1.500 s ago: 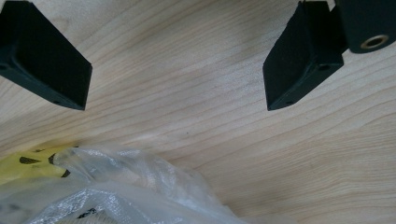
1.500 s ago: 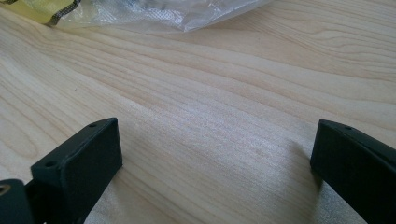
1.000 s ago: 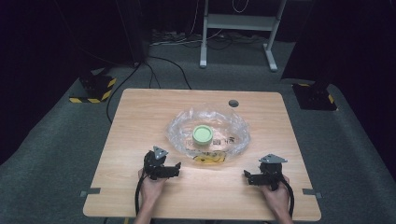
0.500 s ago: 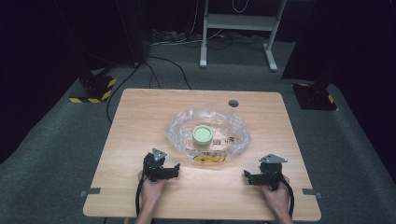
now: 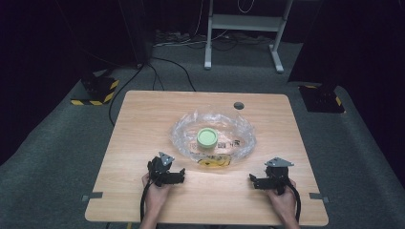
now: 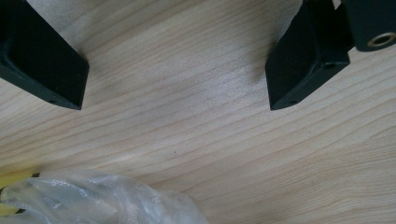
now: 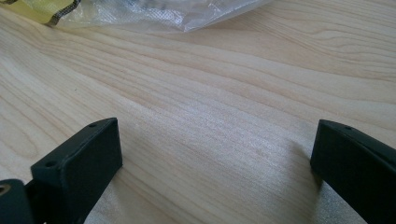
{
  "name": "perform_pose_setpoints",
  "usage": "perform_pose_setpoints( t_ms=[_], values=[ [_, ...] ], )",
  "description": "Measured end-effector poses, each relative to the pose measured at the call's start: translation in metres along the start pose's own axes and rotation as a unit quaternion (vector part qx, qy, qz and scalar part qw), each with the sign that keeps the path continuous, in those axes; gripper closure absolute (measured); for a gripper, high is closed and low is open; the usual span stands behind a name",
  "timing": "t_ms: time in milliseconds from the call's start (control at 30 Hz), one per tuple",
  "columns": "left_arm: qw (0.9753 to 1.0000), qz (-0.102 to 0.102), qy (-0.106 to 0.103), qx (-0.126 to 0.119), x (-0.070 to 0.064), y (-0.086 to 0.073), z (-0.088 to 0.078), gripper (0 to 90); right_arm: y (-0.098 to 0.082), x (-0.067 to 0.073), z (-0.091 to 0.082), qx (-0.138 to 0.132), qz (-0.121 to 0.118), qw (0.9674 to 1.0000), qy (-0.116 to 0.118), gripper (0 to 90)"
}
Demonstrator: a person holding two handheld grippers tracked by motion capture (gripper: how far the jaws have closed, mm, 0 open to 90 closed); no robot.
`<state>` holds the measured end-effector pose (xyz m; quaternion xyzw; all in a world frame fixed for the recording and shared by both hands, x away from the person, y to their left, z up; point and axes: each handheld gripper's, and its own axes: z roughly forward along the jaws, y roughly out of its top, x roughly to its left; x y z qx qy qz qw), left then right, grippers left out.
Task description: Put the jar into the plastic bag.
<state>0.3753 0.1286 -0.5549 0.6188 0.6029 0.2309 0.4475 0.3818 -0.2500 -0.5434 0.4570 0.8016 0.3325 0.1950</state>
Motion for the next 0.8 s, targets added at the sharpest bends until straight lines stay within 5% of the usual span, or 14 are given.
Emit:
perform_pose_setpoints(
  t_ms=[800],
  values=[
    [1.0000, 0.002, 0.000, 0.004, -0.0001, 0.0002, -0.0001, 5.3, 0.0001, 0.0000, -0.0001, 0.000, 0.000, 1.0000, 0.000, 1.8]
  ],
)
